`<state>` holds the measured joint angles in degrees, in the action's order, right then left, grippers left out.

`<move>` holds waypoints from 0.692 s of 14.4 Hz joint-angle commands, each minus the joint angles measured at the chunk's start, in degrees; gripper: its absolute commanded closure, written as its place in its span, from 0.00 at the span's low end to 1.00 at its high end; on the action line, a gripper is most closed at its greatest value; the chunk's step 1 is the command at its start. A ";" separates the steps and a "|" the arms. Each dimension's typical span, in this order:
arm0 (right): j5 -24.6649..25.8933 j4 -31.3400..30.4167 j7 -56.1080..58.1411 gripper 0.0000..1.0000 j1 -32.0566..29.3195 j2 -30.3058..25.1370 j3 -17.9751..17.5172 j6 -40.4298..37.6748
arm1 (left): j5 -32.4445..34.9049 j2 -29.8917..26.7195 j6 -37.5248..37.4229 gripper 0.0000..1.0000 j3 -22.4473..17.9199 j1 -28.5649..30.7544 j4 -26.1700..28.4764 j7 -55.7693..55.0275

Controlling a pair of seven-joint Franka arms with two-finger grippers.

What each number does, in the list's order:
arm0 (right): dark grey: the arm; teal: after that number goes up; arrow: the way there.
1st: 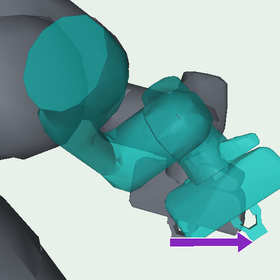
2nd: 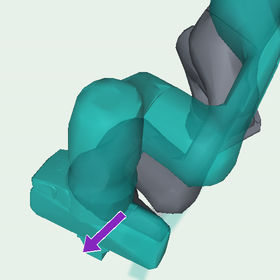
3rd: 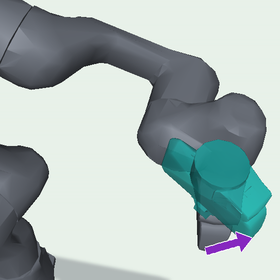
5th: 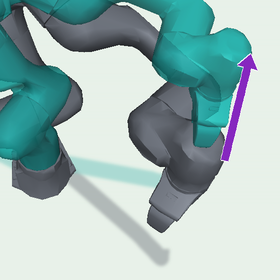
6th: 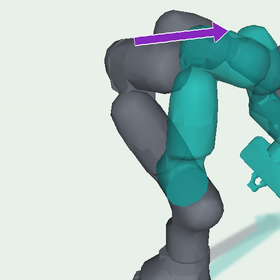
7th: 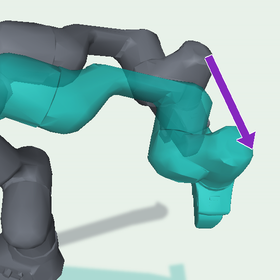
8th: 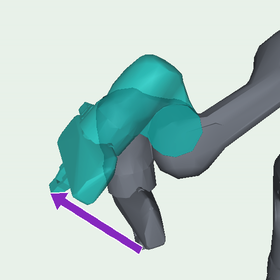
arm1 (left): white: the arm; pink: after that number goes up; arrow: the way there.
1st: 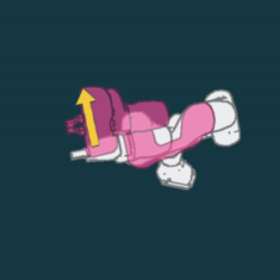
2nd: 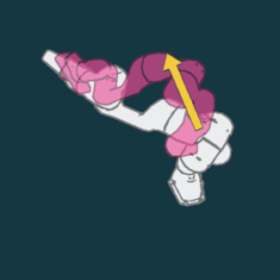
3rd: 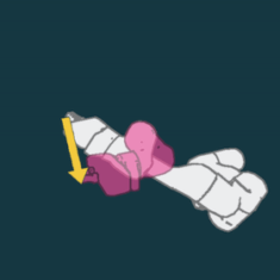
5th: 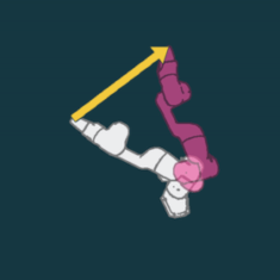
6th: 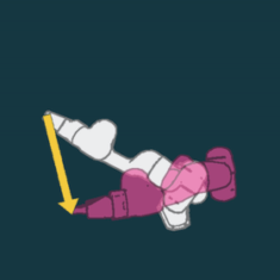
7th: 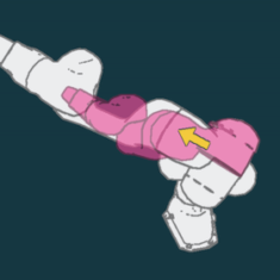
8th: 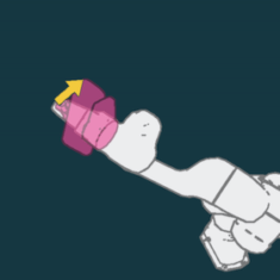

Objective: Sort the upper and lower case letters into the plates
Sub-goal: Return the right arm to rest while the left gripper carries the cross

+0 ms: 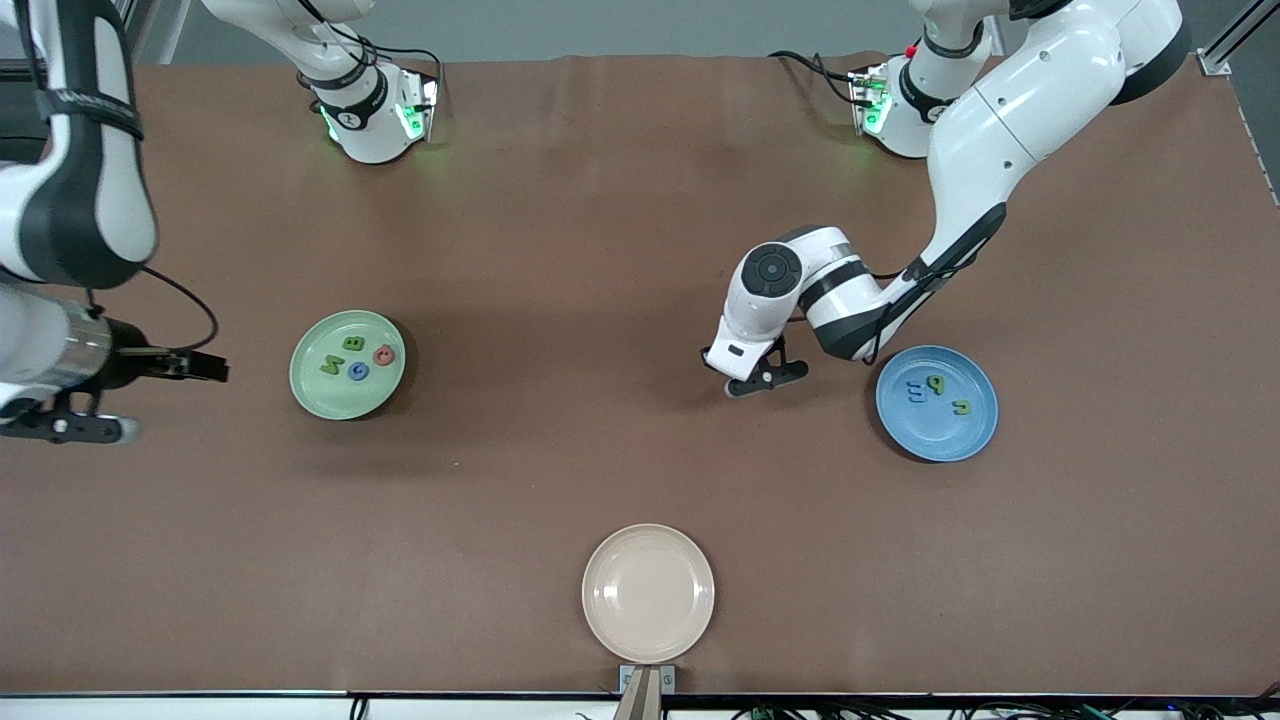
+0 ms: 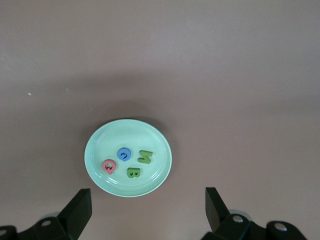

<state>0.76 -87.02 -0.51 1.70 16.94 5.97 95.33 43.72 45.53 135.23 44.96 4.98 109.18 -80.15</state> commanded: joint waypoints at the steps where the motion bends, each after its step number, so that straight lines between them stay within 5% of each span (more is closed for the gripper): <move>1: 0.38 2.30 1.04 0.00 -1.35 0.64 -0.87 -1.20 | -0.92 0.08 -0.14 0.85 -0.31 -0.15 0.69 -0.45; 5: -0.06 2.38 3.76 0.00 -2.49 0.29 -0.87 -1.28 | -2.50 -3.51 -4.35 0.87 2.05 1.95 -0.01 0.34; 10: -0.23 3.00 5.26 0.00 -3.28 0.29 -0.87 -2.43 | -2.41 -4.58 -13.31 0.89 14.96 20.82 -0.02 11.65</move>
<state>0.74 -85.24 3.92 -0.23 17.07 5.96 93.86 42.50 42.21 124.65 55.94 18.44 108.02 -74.24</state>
